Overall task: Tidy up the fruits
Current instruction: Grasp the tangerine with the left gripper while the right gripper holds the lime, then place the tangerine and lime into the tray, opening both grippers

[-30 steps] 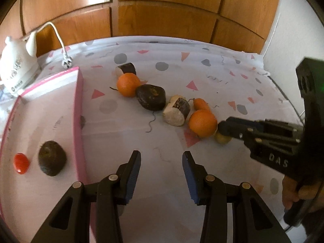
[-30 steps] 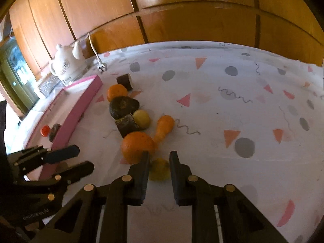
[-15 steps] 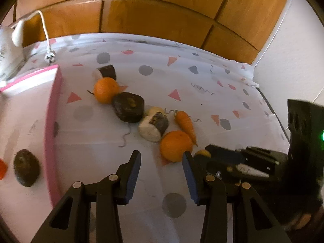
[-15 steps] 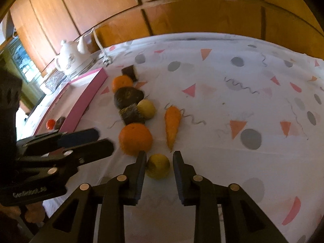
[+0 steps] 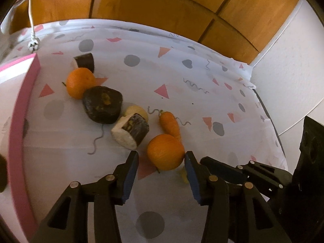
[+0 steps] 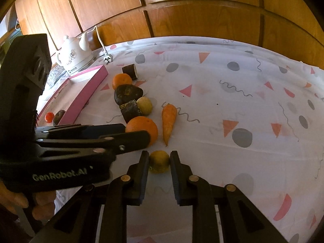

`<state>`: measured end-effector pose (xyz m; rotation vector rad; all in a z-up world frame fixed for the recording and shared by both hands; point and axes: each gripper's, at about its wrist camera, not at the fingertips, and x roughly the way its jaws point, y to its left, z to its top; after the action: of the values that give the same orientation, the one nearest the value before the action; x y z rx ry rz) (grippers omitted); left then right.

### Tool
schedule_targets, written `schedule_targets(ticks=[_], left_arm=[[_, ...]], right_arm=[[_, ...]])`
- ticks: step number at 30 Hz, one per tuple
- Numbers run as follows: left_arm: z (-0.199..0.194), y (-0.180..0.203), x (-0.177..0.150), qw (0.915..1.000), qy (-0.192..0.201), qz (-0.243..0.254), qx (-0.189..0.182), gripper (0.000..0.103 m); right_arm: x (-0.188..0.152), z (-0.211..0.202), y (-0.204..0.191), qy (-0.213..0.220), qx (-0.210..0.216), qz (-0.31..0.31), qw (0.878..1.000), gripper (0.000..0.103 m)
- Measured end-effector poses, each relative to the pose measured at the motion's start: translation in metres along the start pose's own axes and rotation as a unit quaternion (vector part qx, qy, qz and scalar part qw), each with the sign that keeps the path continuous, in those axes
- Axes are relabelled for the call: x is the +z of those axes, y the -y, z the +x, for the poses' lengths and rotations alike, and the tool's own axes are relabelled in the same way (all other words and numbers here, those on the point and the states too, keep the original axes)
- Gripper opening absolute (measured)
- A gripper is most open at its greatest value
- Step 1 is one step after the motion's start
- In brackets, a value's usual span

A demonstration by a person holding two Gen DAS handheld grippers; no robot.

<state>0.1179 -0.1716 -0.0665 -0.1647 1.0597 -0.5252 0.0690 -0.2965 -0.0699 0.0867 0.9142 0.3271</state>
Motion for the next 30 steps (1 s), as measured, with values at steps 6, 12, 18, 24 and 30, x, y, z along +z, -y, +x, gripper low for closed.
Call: schedule_targets(ticks=[6, 12, 18, 24, 30], left_arm=[[-0.002, 0.002, -0.004, 0.9997, -0.002, 0.010, -0.020, 0.038], [-0.018, -0.001, -0.016, 0.9993, 0.007, 0.036, 0.000, 0.037], [-0.046, -0.014, -0.030, 0.9971, 0.026, 0.046, 0.055, 0.037], [-0.084, -0.038, -0.032, 0.9925, 0.066, 0.029, 0.098, 0.038], [-0.113, -0.067, -0.034, 0.9860, 0.098, -0.003, 0.135, 0.038]], right_arm=[[-0.003, 0.007, 0.003, -0.008, 0.012, 0.020, 1.000, 0.030], [-0.007, 0.005, -0.001, -0.007, -0.007, 0.015, 1.000, 0.024], [-0.011, 0.000, -0.005, -0.007, -0.024, 0.022, 0.999, 0.024], [-0.013, -0.006, -0.018, -0.004, -0.018, 0.020, 1.000, 0.024], [-0.005, -0.010, -0.053, 0.003, 0.008, -0.007, 1.000, 0.024]])
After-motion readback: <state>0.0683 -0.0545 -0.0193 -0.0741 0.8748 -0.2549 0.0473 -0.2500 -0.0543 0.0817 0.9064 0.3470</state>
